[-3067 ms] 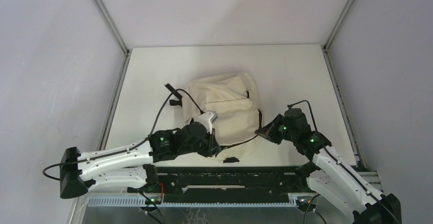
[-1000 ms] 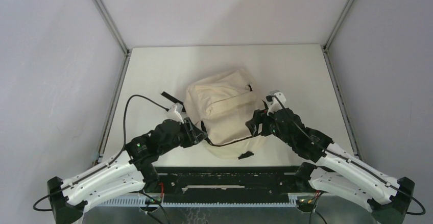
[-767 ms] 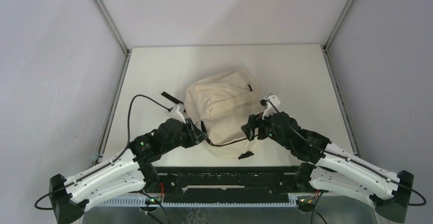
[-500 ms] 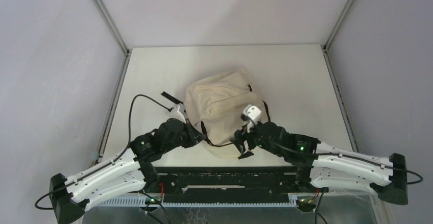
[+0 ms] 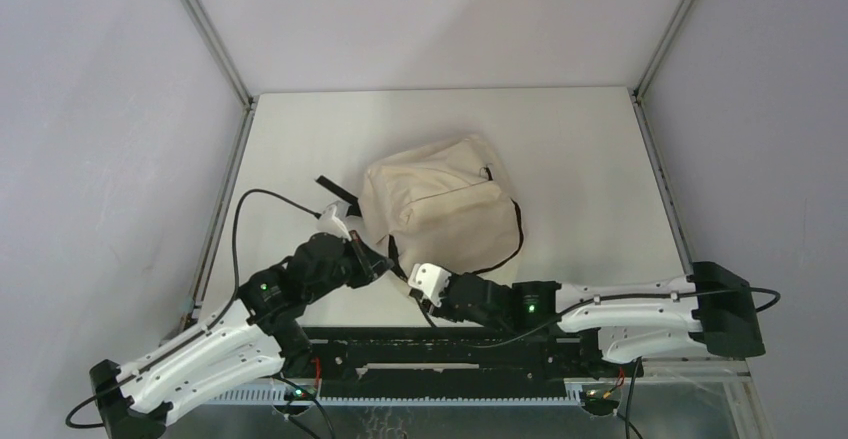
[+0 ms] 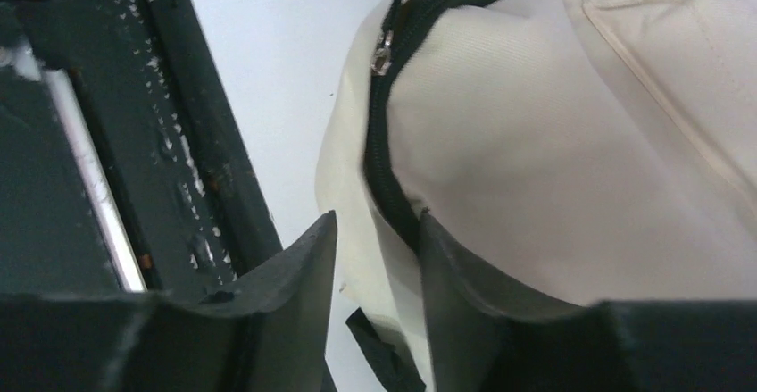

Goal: Pack the student bag
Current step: Zip the student bag at the center of the board.

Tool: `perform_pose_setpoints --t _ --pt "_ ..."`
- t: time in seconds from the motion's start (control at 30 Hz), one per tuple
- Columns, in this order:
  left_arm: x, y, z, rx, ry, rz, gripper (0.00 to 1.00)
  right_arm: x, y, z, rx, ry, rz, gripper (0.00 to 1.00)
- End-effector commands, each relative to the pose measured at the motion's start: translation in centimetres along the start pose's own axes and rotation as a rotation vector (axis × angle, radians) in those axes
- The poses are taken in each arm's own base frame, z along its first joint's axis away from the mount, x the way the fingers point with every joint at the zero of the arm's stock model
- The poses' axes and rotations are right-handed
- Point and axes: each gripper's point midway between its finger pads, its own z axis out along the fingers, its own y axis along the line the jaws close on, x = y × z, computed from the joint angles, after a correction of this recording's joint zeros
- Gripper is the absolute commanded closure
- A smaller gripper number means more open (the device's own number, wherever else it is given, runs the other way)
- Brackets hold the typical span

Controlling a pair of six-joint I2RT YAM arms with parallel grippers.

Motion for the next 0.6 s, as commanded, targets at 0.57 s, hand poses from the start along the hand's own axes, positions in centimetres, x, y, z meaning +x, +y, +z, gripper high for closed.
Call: perform_pose_setpoints --t 0.57 --pt "-5.2 3.1 1.0 -0.080 -0.140 -0.002 1.00 2.5 -2.4 -4.1 0.237 -0.008 0.041 1.00"
